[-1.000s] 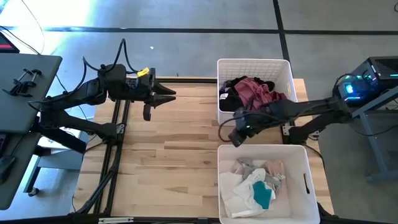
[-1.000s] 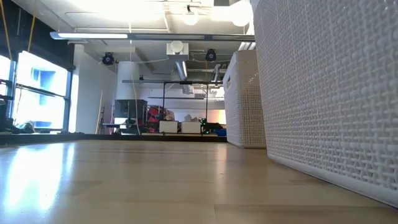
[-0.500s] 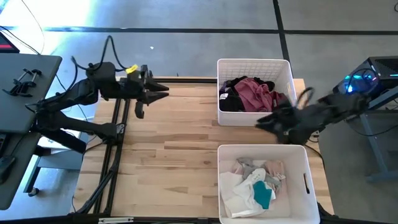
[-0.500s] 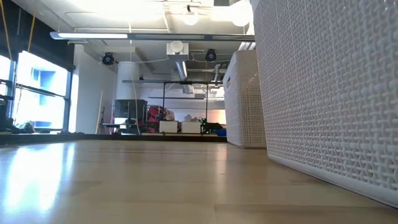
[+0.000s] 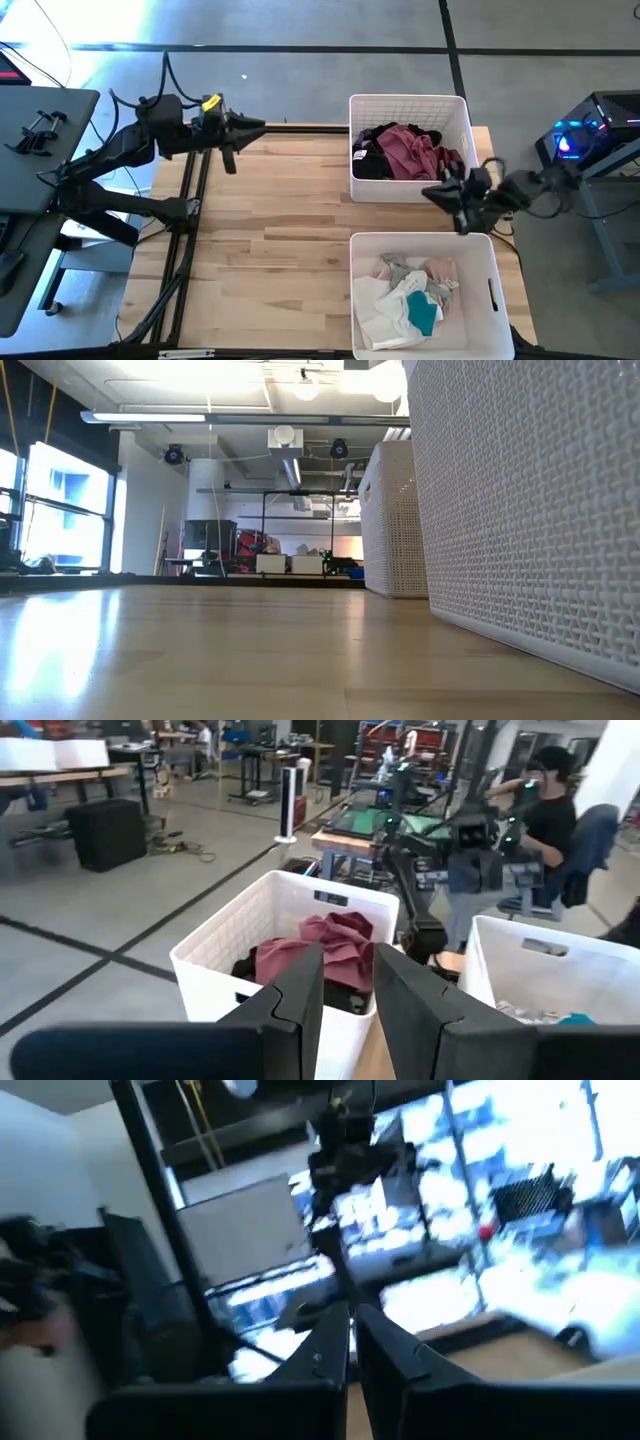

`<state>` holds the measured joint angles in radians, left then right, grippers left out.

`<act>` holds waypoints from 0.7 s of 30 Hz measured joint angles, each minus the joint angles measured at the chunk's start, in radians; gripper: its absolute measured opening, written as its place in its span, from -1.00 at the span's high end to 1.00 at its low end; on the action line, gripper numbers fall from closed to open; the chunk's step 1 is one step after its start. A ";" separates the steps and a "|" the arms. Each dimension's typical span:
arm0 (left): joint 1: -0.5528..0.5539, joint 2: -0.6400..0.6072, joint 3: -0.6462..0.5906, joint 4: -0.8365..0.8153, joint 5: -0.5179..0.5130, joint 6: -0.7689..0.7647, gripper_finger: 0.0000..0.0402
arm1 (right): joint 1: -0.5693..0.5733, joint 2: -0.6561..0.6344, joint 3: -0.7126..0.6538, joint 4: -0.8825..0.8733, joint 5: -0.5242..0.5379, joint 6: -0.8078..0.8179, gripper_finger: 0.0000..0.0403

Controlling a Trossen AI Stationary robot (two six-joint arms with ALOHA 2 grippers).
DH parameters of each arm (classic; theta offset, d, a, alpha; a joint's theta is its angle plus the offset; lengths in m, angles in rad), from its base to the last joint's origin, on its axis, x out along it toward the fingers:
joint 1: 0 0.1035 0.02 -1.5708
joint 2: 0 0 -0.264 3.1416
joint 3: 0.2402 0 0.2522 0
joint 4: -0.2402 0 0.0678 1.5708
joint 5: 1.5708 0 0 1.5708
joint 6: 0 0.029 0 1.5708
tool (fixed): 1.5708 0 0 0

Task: Sort clothes
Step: Return to home position

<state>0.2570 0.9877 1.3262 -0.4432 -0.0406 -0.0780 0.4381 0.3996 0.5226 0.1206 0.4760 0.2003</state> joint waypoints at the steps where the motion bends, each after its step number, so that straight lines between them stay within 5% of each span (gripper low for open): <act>1: 0.006 0.004 0.000 0.001 0.000 -0.002 0.61 | -0.015 -0.003 -0.052 0.077 -0.003 -0.045 0.95; 5: 0.033 0.021 0.000 0.019 -0.002 -0.054 0.61 | -0.103 -0.002 -0.202 0.259 -0.054 -0.088 0.99; 10: 0.049 0.038 0.000 0.051 -0.002 -0.105 0.61 | -0.254 -0.003 -0.313 0.402 -0.260 -0.070 1.00; 16: 0.054 0.038 0.000 0.053 -0.002 -0.159 0.61 | -0.402 -0.003 -0.395 0.435 -0.502 -0.044 1.00; 21: 0.054 0.037 0.000 0.053 -0.001 -0.227 0.61 | -0.487 -0.004 -0.458 0.536 -0.584 -0.049 1.00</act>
<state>0.3111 1.0252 1.3258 -0.3898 -0.0418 -0.3049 -0.0484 0.3958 0.0645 0.6567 -0.1084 0.1513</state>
